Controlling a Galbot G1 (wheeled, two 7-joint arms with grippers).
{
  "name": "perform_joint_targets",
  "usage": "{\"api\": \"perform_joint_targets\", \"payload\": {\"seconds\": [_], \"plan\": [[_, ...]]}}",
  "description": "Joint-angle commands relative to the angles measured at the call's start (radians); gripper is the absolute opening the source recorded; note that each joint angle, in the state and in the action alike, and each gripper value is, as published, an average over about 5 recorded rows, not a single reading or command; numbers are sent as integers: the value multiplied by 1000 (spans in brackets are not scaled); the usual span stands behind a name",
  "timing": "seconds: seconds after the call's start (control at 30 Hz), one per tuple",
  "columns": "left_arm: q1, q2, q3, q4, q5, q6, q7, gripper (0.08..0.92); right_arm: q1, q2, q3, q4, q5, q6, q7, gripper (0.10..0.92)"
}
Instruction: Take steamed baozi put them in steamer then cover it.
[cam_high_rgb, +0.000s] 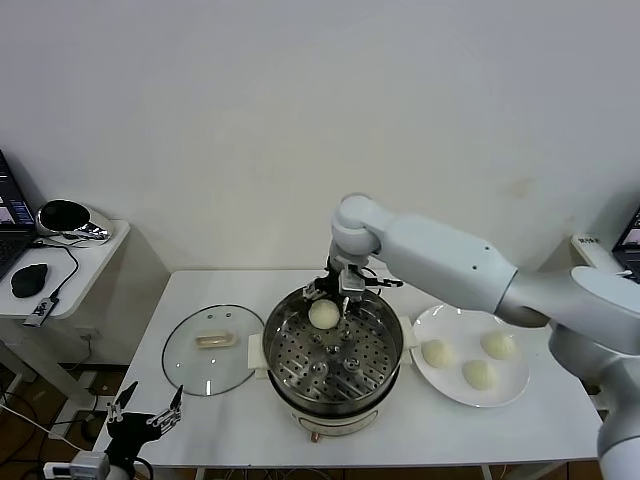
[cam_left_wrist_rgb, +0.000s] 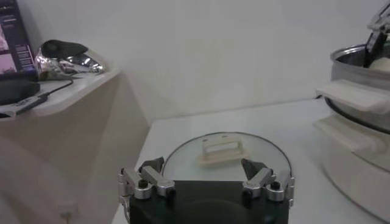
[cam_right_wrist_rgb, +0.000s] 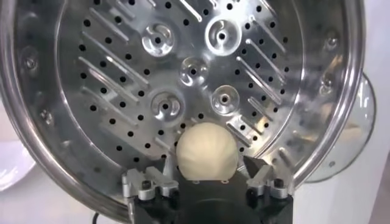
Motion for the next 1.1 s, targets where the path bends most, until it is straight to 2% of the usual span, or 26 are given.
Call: {"api": "perform_joint_targets", "payload": {"seconds": [0.03, 0.23, 0.43, 0.6, 0.7, 0.83, 1.1], "plan": [[3, 2, 0, -10, 0, 2, 4, 823, 74, -137, -8, 131, 237, -233, -18, 822], [6, 5, 3, -22, -1, 5, 10, 823, 198, -345, -22, 246, 475, -583, -24, 823], [5, 14, 17, -18, -3, 5, 10, 823, 211, -542, -8, 286, 495, -932, -85, 823], [4, 22, 34, -24, -2, 6, 11, 823, 157, -665, -14, 355, 454, -1137, -85, 823], [5, 22, 39, -28, -2, 9, 13, 823, 98, -700, -7, 383, 415, -1179, -83, 823], [5, 22, 40, -34, -2, 14, 17, 823, -37, -710, 81, 378, 349, -1151, -84, 823], [6, 21, 36, -25, 0, 21, 21, 823, -261, -639, 196, 291, 235, -1103, -50, 823]]}}
